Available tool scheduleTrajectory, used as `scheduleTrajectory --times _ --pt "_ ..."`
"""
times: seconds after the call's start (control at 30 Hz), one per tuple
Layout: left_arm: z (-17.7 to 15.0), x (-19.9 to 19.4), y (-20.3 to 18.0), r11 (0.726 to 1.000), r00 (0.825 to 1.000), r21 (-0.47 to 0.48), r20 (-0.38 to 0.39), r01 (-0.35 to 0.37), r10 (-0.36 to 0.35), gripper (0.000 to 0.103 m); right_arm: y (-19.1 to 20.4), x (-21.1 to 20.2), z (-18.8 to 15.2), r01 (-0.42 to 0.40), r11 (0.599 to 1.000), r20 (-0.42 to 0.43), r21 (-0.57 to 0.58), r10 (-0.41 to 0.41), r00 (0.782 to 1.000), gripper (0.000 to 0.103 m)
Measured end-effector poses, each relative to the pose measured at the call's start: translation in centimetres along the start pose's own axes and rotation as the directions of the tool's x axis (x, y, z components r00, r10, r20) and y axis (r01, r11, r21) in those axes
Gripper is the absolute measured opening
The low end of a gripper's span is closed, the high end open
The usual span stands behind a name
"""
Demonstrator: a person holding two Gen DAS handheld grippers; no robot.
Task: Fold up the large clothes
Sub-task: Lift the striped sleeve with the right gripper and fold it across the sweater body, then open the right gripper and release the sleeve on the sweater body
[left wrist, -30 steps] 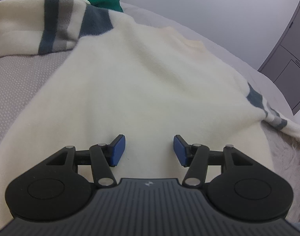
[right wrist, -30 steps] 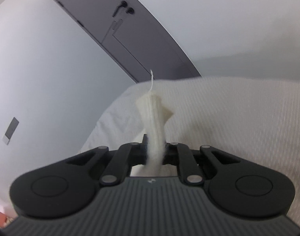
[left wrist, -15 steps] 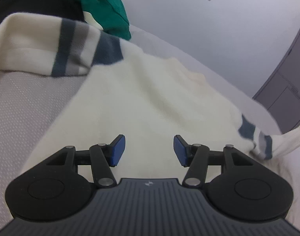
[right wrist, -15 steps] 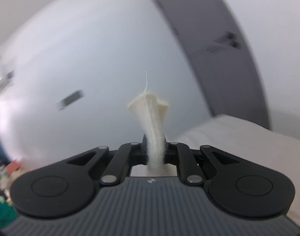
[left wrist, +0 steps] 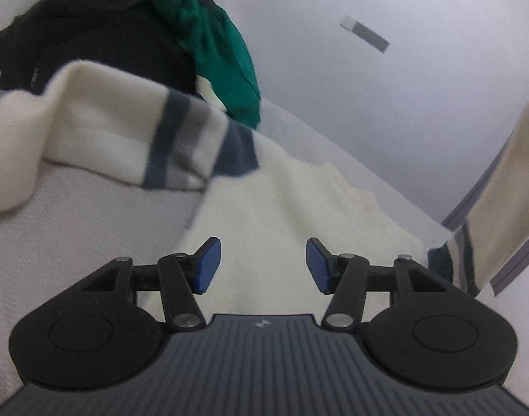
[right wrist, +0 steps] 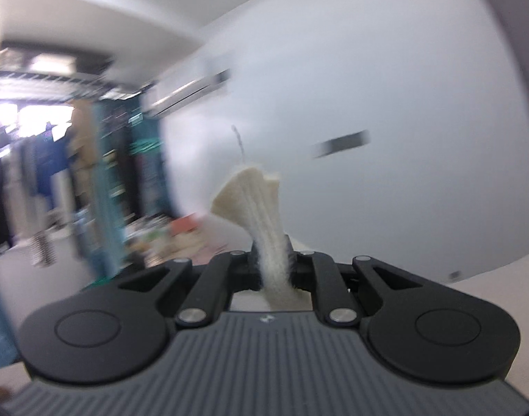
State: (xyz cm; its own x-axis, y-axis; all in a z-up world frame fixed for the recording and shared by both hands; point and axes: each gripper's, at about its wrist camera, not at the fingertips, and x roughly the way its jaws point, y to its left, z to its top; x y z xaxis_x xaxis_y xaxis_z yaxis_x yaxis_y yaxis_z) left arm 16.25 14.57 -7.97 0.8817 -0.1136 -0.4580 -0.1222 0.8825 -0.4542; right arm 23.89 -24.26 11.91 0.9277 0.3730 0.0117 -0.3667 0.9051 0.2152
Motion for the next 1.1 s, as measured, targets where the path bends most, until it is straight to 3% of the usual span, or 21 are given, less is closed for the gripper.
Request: scheduleTrajectory --times 0.1,0.23,0.33,0.47,0.63,0.77,0.8,0.83,0.9,1.03,1.1 --pt "0.8 -0.5 2.1 0.999 1.000 -0.053 0.017 -0.009 0.010 0.060 3.1 1.6 -2.8 -0.097 0.995 -0.074 0.014 0.098 0.992 0.012" --pt "1.8 -1.2 4.8 0.993 0.999 -0.120 0.039 -0.023 0.027 0.060 7.0 3.0 -7.7 -0.173 0.985 -0.203 0.021 0.174 0.964 0.012" --pt "2.3 -1.3 6.2 0.987 0.998 -0.156 0.046 -0.030 0.037 0.060 8.7 3.1 -12.7 -0.203 0.979 -0.316 0.012 0.196 0.928 0.012" --pt "2.3 -0.9 7.0 0.985 0.998 -0.166 0.041 -0.038 0.045 0.060 10.9 3.0 -18.8 -0.230 0.973 -0.464 -0.009 0.199 0.863 0.012" --pt "2.1 -0.2 7.3 0.986 0.999 -0.165 0.028 -0.035 0.041 0.060 11.0 2.4 -21.3 -0.241 0.970 -0.554 -0.024 0.188 0.811 0.014" --pt "2.0 0.5 6.8 0.989 0.999 -0.148 0.026 -0.022 0.026 0.060 9.9 2.4 -20.9 -0.237 0.971 -0.574 0.035 0.214 0.790 0.016" --pt "2.0 0.5 6.7 0.989 0.999 -0.144 0.027 -0.018 0.022 0.060 9.6 2.4 -20.8 -0.232 0.971 -0.582 0.057 0.221 0.783 0.022" --pt "1.9 0.5 6.6 0.990 0.999 -0.141 0.030 -0.011 0.016 0.060 9.5 2.6 -21.3 -0.233 0.969 -0.593 0.077 0.232 0.771 0.042" --pt "1.8 0.3 6.5 0.990 0.999 -0.138 0.037 0.011 -0.005 0.060 9.8 2.0 -21.6 -0.246 0.962 -0.614 0.117 0.265 0.744 0.070" --pt "1.4 0.0 5.8 0.994 0.999 -0.110 0.034 0.026 -0.023 0.060 10.8 0.2 -21.6 -0.289 0.951 -0.631 0.105 0.288 0.720 0.072" --pt "1.0 0.2 5.1 0.995 0.999 -0.094 0.016 0.041 -0.040 0.060 10.3 -1.0 -20.6 -0.290 0.950 -0.629 0.116 0.296 0.719 0.072"
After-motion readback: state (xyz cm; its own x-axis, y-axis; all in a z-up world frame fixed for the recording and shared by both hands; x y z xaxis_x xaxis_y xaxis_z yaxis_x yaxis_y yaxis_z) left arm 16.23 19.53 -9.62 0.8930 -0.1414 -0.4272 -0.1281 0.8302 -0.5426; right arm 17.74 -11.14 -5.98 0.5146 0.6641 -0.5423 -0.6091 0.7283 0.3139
